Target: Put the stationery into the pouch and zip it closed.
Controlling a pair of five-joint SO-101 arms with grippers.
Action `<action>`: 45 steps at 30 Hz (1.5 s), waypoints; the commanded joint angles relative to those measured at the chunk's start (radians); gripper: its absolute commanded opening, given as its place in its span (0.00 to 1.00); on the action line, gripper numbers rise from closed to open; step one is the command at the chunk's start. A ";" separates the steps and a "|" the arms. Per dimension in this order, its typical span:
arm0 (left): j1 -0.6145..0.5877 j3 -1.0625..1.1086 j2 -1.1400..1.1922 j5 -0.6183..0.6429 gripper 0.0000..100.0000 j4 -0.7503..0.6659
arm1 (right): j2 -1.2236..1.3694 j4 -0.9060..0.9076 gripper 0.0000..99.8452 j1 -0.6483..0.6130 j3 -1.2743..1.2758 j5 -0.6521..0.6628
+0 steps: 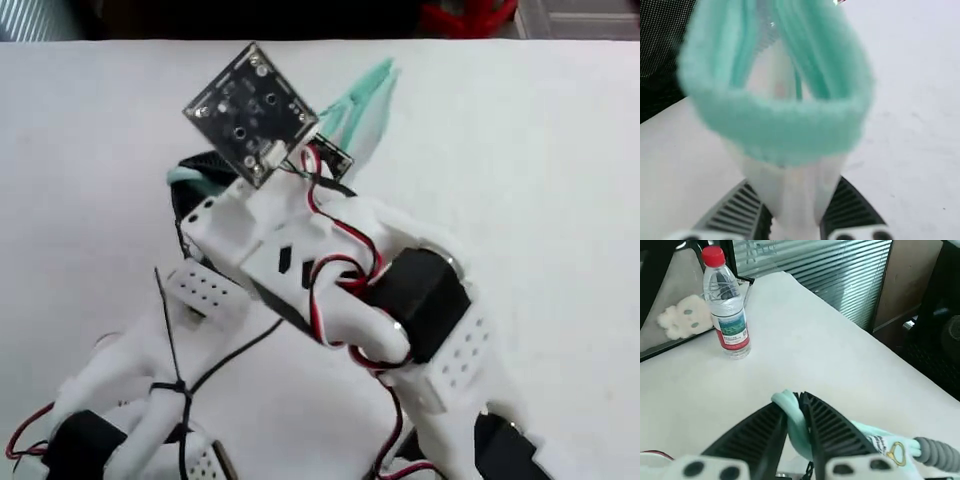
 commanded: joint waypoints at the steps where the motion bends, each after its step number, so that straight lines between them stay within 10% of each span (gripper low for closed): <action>1: 0.002 -0.077 0.028 -0.002 0.02 0.015 | -0.005 -0.035 0.02 -0.140 -0.110 0.008; 22: 0.002 -0.233 0.220 -0.003 0.02 0.115 | 0.087 0.004 0.02 -0.363 -0.331 0.009; 45: 0.012 -0.210 0.217 0.000 0.02 0.120 | 0.136 0.005 0.28 0.028 -0.301 -0.012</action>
